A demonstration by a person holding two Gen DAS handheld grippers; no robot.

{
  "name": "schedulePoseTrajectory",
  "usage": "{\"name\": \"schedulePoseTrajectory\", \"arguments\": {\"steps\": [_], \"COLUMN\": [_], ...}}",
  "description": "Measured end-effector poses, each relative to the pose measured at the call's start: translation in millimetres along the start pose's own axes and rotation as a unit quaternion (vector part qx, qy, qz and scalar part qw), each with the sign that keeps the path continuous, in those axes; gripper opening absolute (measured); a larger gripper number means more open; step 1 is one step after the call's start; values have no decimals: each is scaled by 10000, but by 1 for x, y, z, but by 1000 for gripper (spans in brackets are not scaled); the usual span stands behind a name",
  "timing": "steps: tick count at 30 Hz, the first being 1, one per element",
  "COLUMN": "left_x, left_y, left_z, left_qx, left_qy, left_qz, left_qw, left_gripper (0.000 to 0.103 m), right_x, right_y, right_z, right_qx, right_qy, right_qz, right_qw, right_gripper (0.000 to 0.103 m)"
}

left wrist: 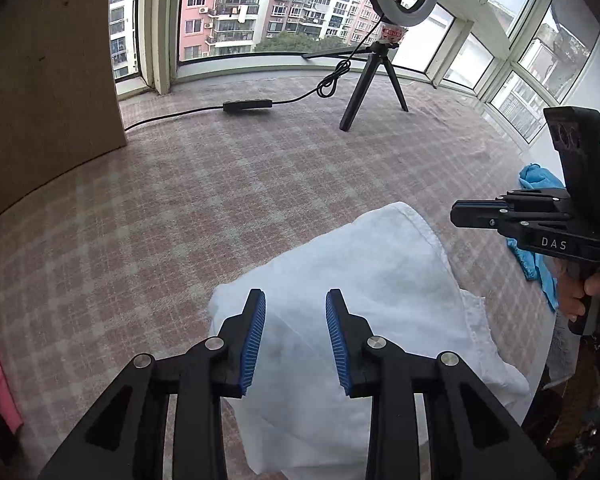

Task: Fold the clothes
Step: 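Grasp the folded white shirt bundle with both grippers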

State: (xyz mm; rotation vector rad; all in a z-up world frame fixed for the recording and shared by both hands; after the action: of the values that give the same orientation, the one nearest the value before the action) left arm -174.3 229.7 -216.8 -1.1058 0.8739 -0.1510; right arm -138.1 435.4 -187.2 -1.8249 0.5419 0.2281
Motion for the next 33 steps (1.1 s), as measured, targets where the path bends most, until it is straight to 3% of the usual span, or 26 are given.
{"name": "schedulePoseTrajectory", "arguments": {"steps": [2,4,10,12,14,15,16,22,27,33], "left_x": [17,35,63,72,81,84,84,82,80,77], "left_y": [-2,3,-20,-28,-36,-38,-34,-10,9,25], "left_z": [15,27,7,0,-6,-9,-9,-9,-10,-6], "left_qx": [109,112,-186,-285,-384,-417,-393,-250,-131,-129], "left_qy": [86,158,-568,-810,-1051,-1156,-1210,-1534,-1802,-1935], "left_qz": [-65,-239,-193,-178,-162,-166,-207,-451,-654,-810], "left_qw": [9999,9995,9980,9961,9936,9923,9917,9868,9814,9777], "left_gripper": [35,36,36,37,47,56,57,60,60,60], "right_x": [20,31,64,76,84,80,75,47,44,55], "right_y": [-5,-8,-16,-19,-23,-27,-29,10,42,59], "right_z": [-9,-1,22,30,38,40,42,40,38,32], "right_qx": [-264,-154,176,286,389,412,420,163,23,-7], "right_qy": [-45,-13,81,113,158,242,322,735,658,264], "right_qz": [-165,-232,-432,-498,-516,-320,-161,-111,-495,-691], "right_qw": [9995,9996,9989,9983,9978,9983,9985,9971,9966,9973], "right_gripper": [14,17,18,27,53,59,65,66,66,81]}}
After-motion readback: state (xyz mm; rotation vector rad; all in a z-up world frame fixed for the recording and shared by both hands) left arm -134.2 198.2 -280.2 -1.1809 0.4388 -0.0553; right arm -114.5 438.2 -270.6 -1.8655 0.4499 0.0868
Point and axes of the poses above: each gripper's, at about its wrist camera, not at the fingertips, and y roughly the way its jaws point, z to its right, x to its underside, the point moved 2 cm from there along y, roughly the way its jaws point, and after that the axes turned 11 degrees about y, right-handed, at the moved point
